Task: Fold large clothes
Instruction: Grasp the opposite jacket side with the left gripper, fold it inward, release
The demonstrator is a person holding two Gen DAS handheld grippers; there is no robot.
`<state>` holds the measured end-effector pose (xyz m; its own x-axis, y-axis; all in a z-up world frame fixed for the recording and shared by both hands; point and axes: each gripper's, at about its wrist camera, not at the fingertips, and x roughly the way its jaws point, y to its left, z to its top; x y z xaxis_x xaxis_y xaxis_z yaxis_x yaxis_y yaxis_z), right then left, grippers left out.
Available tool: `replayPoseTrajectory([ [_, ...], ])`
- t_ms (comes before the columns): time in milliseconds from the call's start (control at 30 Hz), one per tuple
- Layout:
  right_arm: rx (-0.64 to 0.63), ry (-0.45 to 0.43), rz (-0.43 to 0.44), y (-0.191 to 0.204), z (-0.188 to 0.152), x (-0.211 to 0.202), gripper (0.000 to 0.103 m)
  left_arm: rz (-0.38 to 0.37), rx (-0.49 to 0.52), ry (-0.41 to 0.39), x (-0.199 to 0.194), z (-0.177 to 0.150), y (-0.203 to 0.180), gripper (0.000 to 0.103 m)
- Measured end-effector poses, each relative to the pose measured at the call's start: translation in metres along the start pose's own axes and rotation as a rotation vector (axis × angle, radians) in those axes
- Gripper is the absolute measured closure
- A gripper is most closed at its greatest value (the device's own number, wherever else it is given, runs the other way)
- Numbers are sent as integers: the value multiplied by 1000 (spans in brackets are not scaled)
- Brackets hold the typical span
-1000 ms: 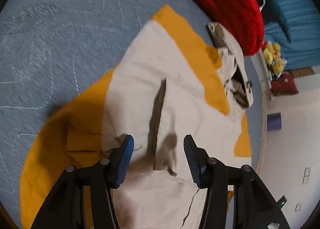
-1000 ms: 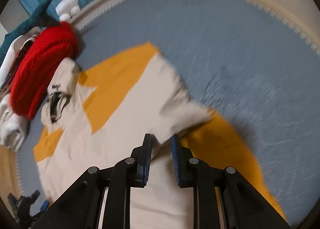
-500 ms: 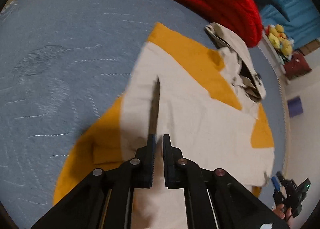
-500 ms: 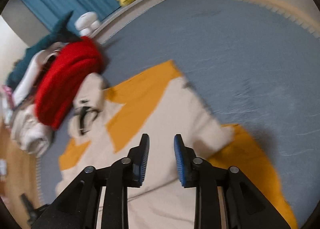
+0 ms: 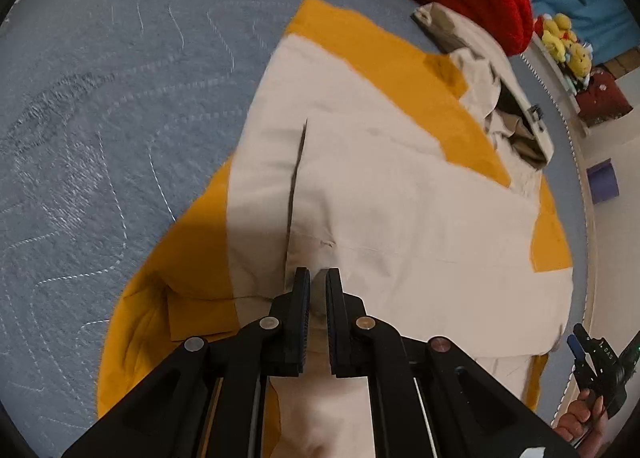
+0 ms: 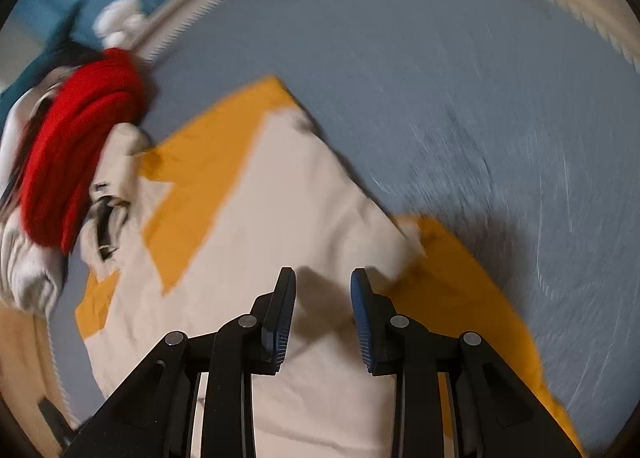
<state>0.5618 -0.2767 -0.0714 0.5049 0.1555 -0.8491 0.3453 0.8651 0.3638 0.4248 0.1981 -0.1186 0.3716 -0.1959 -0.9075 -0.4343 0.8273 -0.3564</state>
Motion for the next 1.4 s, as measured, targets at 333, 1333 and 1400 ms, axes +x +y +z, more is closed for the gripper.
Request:
replayPoseTrajectory([
  [333, 15, 225, -36, -17, -9, 46, 72, 28, 12, 33, 18, 0, -5, 97],
  [1333, -500, -174, 28, 76, -34, -92, 69, -22, 469, -332, -83, -45, -106, 87],
  [1400, -520, -189, 26, 75, -32, -97, 69, -15, 520, -342, -88, -45, -114, 87],
])
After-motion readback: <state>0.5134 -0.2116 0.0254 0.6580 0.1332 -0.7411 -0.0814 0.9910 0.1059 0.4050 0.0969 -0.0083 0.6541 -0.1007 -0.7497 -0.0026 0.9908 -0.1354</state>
